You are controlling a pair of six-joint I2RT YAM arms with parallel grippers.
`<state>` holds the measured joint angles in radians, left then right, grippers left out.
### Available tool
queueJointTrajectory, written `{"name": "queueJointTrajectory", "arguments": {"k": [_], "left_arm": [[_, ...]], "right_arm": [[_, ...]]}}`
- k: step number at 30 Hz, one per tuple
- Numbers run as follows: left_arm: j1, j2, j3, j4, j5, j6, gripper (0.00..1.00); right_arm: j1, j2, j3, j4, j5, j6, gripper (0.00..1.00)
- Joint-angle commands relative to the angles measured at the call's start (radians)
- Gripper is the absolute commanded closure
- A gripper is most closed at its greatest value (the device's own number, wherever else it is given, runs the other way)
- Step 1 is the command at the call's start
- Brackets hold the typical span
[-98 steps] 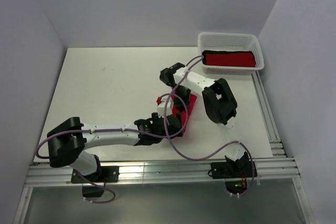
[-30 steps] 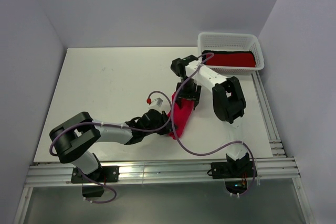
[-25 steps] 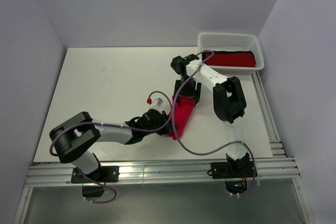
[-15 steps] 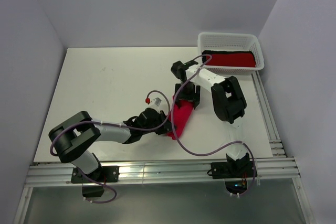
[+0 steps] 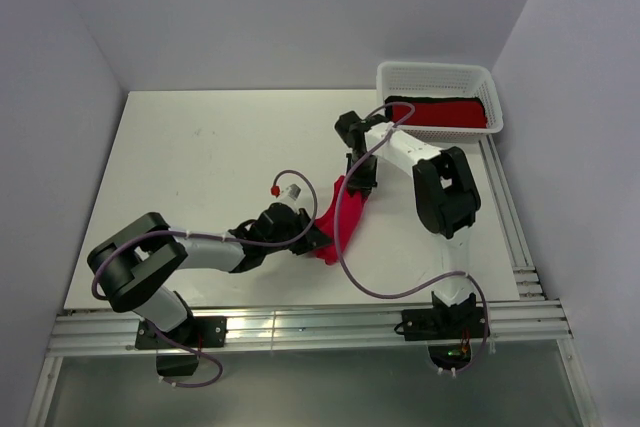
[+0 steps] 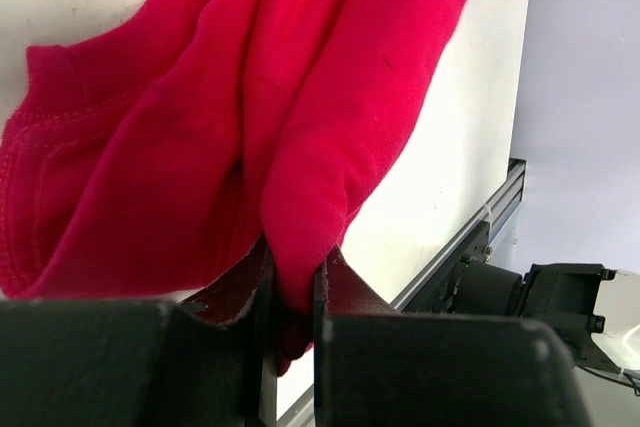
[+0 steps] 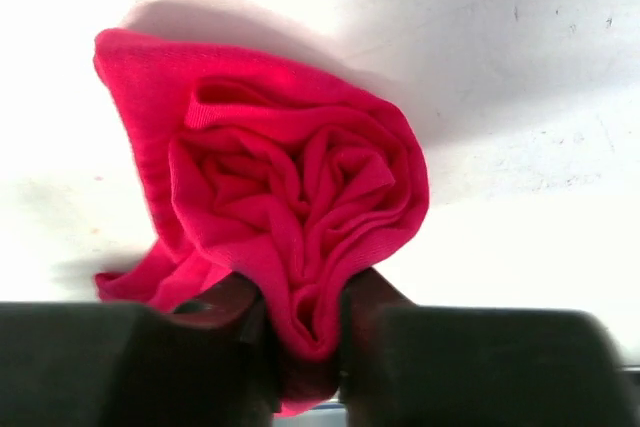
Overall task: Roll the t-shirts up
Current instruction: Roll the tshirt
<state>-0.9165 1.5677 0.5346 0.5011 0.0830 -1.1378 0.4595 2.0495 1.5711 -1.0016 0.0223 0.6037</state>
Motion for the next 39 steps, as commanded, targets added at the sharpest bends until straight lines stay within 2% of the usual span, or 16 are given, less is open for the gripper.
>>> {"name": "queueJointTrajectory", "arguments": {"k": [1,2,3,6,12,17,23,33,39], "left_arm": [[-0.002,0.011,-0.018,-0.076,0.040,0.026,1.00],[-0.002,0.026,-0.018,-0.075,0.044,0.026,1.00],[-0.002,0.034,-0.018,-0.073,0.047,0.026,1.00],[-0.002,0.069,-0.016,-0.061,0.055,0.023,1.00],[-0.001,0.127,-0.018,-0.056,0.061,0.015,1.00],[0.010,0.147,-0.053,-0.030,0.081,-0.019,1.00],[0.030,0.166,-0.025,-0.059,0.135,0.003,1.00],[0.033,0.247,0.071,-0.168,0.234,0.044,1.00],[0.033,0.210,0.079,-0.280,0.244,0.088,1.00]], "right_arm": [[-0.027,0.029,0.101,-0.017,0.102,-0.002,0.83],[-0.027,0.043,0.124,-0.044,0.108,0.005,0.98],[-0.028,0.072,0.147,-0.070,0.114,0.008,1.00],[-0.028,0.121,0.207,-0.184,0.123,0.025,1.00],[-0.058,0.182,0.256,-0.290,0.139,0.076,1.00],[-0.068,0.273,0.405,-0.445,0.223,0.131,1.00],[-0.088,0.199,0.267,-0.443,0.165,0.200,1.00],[-0.108,0.215,0.057,-0.434,0.150,0.242,1.00],[-0.114,0.138,-0.112,-0.387,0.127,0.284,1.00]]}}
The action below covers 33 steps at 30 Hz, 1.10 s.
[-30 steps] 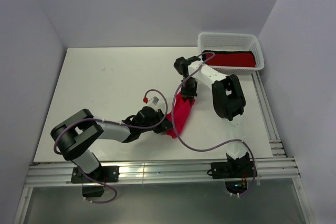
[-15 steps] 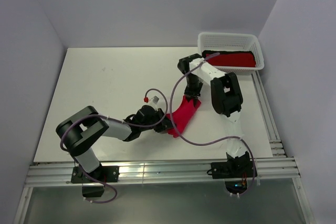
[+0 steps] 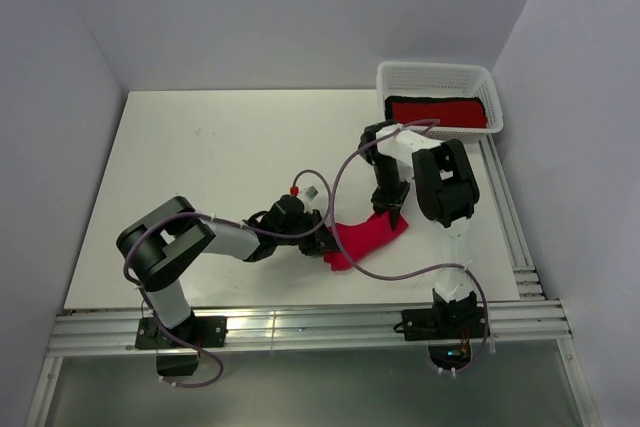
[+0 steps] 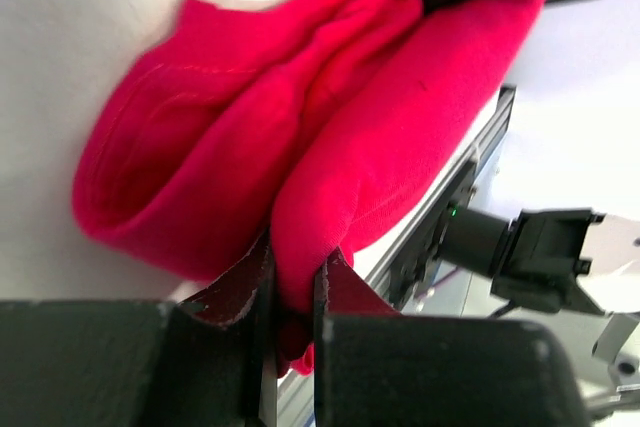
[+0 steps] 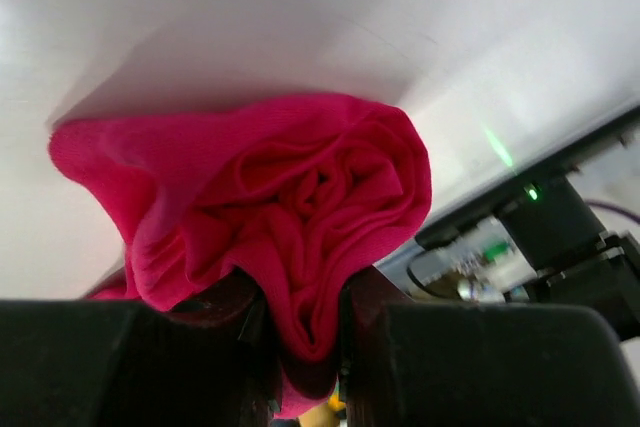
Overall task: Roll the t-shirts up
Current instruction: Roll the tshirt
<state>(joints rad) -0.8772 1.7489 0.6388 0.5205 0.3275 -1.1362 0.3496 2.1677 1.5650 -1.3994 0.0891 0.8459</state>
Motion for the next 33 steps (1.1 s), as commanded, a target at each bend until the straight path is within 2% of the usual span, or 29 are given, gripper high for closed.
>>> {"name": "queueJointTrajectory", "arguments": {"k": [1,3,5,6,7,8,14,19,21,22,24,29,31,33], "left_arm": [[-0.006,0.038,-0.015,-0.316,0.001,0.092,1.00],[-0.006,0.057,0.024,-0.364,0.007,0.107,1.00],[-0.006,0.087,0.050,-0.381,0.013,0.121,1.00],[-0.006,0.095,0.068,-0.390,0.018,0.122,1.00],[-0.008,0.104,0.077,-0.398,0.019,0.124,1.00],[-0.006,0.109,0.088,-0.402,0.016,0.131,1.00],[-0.008,0.120,0.151,-0.465,0.010,0.157,0.99],[-0.009,0.120,0.197,-0.514,-0.008,0.174,1.00],[-0.011,0.120,0.216,-0.551,-0.013,0.179,1.00],[-0.012,0.121,0.222,-0.562,-0.016,0.185,1.00],[-0.014,0.127,0.243,-0.594,-0.018,0.191,1.00],[-0.014,0.152,0.288,-0.671,-0.015,0.211,1.00],[-0.014,0.164,0.309,-0.703,-0.012,0.216,1.00],[-0.014,0.164,0.318,-0.714,-0.013,0.216,1.00]], "right_arm": [[-0.006,0.020,-0.117,0.010,0.063,0.059,1.00],[-0.012,0.033,-0.131,0.026,0.046,0.050,1.00],[-0.011,0.031,-0.129,0.031,0.031,0.048,0.96],[-0.011,0.020,-0.128,0.060,0.020,0.036,0.91],[-0.012,0.006,-0.125,0.063,0.021,0.044,0.64],[-0.012,-0.024,-0.115,0.063,0.032,0.041,0.57],[-0.031,-0.095,-0.056,0.039,0.060,0.028,0.44],[-0.043,-0.219,-0.105,0.088,0.057,-0.005,0.30],[-0.064,-0.304,-0.152,0.147,0.026,-0.024,0.28],[-0.073,-0.351,-0.170,0.166,-0.007,-0.050,0.23],[-0.109,-0.397,-0.222,0.233,-0.052,-0.092,0.23],[-0.150,-0.561,-0.334,0.321,-0.041,-0.200,0.22],[-0.185,-0.671,-0.391,0.416,-0.084,-0.238,0.22],[-0.227,-0.750,-0.502,0.540,-0.210,-0.271,0.23]]}}
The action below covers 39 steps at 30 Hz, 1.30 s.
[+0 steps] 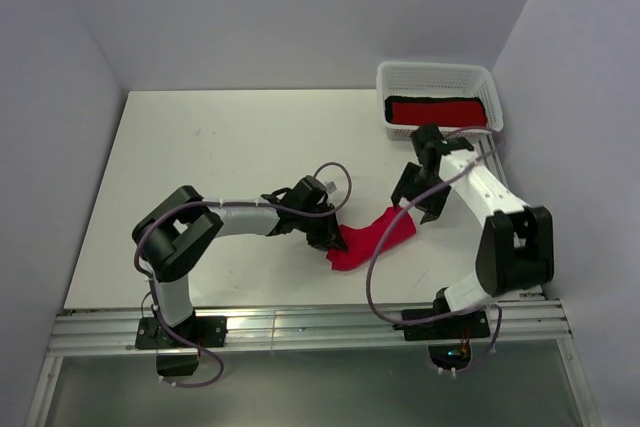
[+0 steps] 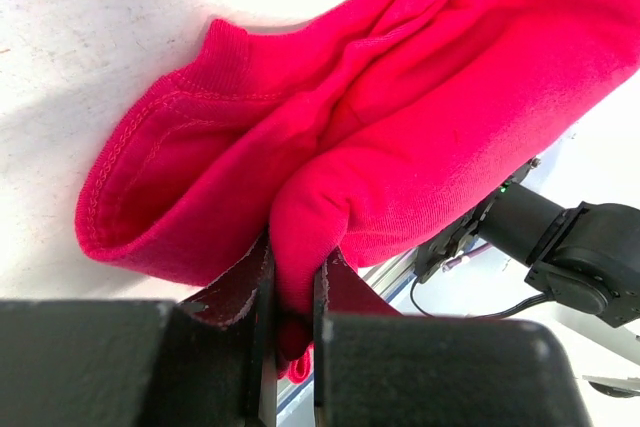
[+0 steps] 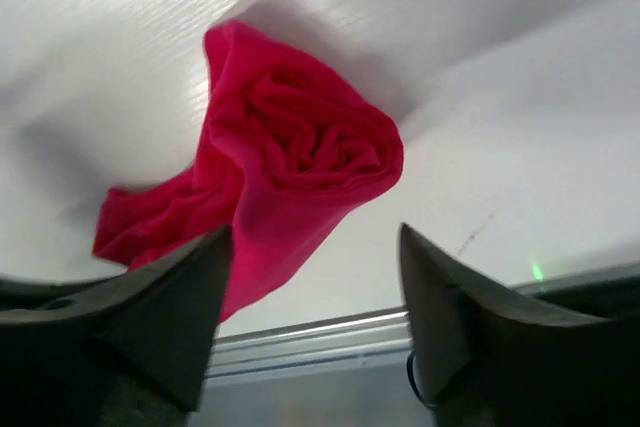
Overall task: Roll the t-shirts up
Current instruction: Roll the tshirt
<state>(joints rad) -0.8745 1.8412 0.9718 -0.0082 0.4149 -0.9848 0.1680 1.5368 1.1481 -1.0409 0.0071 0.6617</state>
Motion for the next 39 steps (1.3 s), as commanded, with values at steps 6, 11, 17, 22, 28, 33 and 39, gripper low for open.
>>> {"name": "queueJointTrajectory", "arguments": {"k": [6,11,17,22,28,33,39], "left_arm": [[-0.012,0.092,0.024,-0.243,-0.099,0.086,1.00],[-0.009,0.093,0.028,-0.249,-0.096,0.092,1.00],[-0.003,0.093,0.016,-0.228,-0.081,0.090,1.00],[0.008,0.096,0.013,-0.220,-0.068,0.086,1.00],[0.017,0.072,-0.016,-0.193,-0.050,0.078,1.00],[0.022,0.061,-0.039,-0.170,-0.034,0.086,1.00],[0.040,-0.011,-0.107,-0.092,-0.024,0.063,0.99]], "right_arm": [[-0.127,-0.306,-0.272,0.343,-0.329,-0.134,0.75],[-0.127,-0.371,-0.384,0.465,-0.557,-0.082,1.00],[-0.125,-0.432,-0.533,0.620,-0.723,0.009,1.00],[-0.125,-0.469,-0.634,0.711,-0.760,0.067,1.00],[-0.131,-0.407,-0.666,0.811,-0.748,0.085,1.00],[-0.154,-0.269,-0.660,0.923,-0.742,0.119,1.00],[-0.206,-0.161,-0.686,1.038,-0.754,0.156,1.00]]}}
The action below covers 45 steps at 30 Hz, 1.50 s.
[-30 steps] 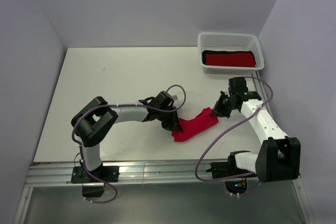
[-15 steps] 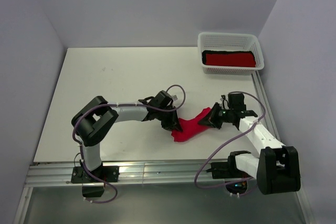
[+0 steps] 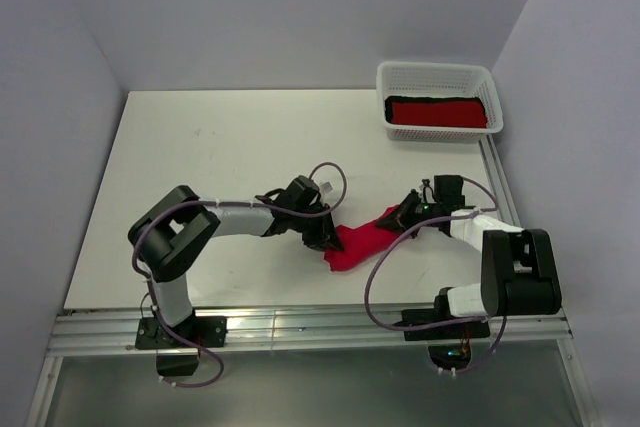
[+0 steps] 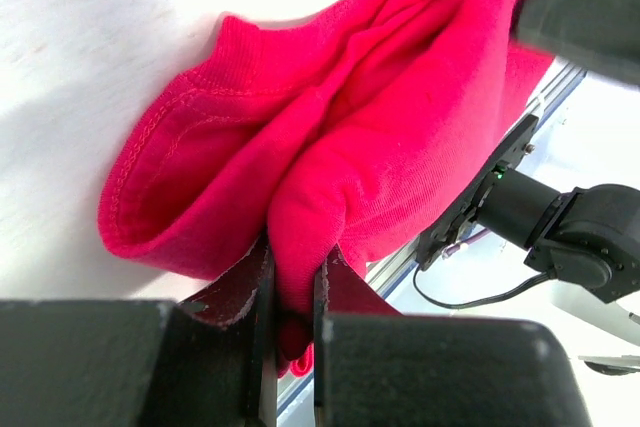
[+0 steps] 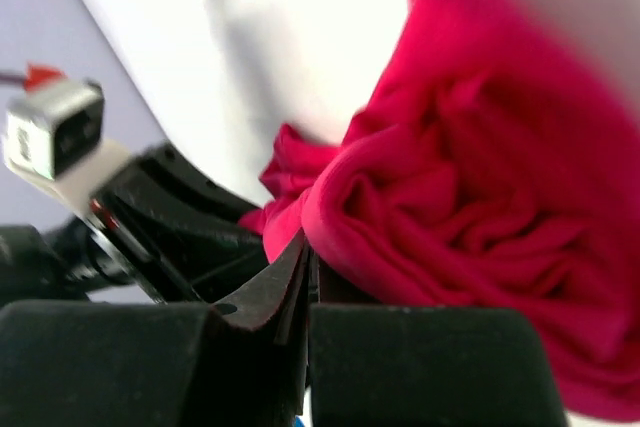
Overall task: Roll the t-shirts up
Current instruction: Roll the tshirt, then place the rolled tshirt into the container
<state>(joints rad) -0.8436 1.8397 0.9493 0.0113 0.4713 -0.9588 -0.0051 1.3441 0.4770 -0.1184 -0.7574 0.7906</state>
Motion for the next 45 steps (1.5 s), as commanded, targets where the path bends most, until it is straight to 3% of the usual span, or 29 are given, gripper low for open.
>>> {"name": "queueJointTrajectory", "arguments": {"k": [1,4,8,15,17,21,35,39,45], "left_arm": [[0.014,-0.023,-0.110,-0.100,-0.071,0.034,0.99],[0.032,-0.091,-0.144,-0.082,-0.071,0.031,0.94],[0.055,-0.163,-0.158,-0.132,-0.108,0.052,0.77],[0.081,-0.106,-0.113,-0.154,-0.097,0.072,0.71],[0.084,-0.096,-0.089,-0.177,-0.108,0.072,0.56],[0.097,-0.094,-0.073,-0.189,-0.106,0.077,0.44],[0.187,-0.207,-0.007,-0.344,-0.140,0.106,0.37],[0.213,-0.261,-0.038,-0.382,-0.140,0.098,0.01],[0.213,-0.333,-0.196,-0.240,-0.083,-0.020,0.01]], "right_arm": [[-0.039,0.042,-0.035,0.161,0.001,0.038,1.00],[-0.067,0.090,-0.058,0.252,-0.023,0.068,1.00],[-0.079,0.145,-0.055,0.280,-0.023,0.053,1.00],[-0.079,0.188,-0.066,0.258,0.000,-0.007,1.00],[-0.081,0.188,-0.072,0.247,0.007,-0.022,1.00],[-0.079,0.185,-0.084,0.252,0.003,-0.027,1.00],[-0.079,0.181,-0.069,0.214,-0.002,-0.067,1.00],[-0.078,0.165,-0.061,0.195,0.006,-0.076,1.00],[-0.078,0.155,-0.066,0.191,0.009,-0.079,1.00]]}}
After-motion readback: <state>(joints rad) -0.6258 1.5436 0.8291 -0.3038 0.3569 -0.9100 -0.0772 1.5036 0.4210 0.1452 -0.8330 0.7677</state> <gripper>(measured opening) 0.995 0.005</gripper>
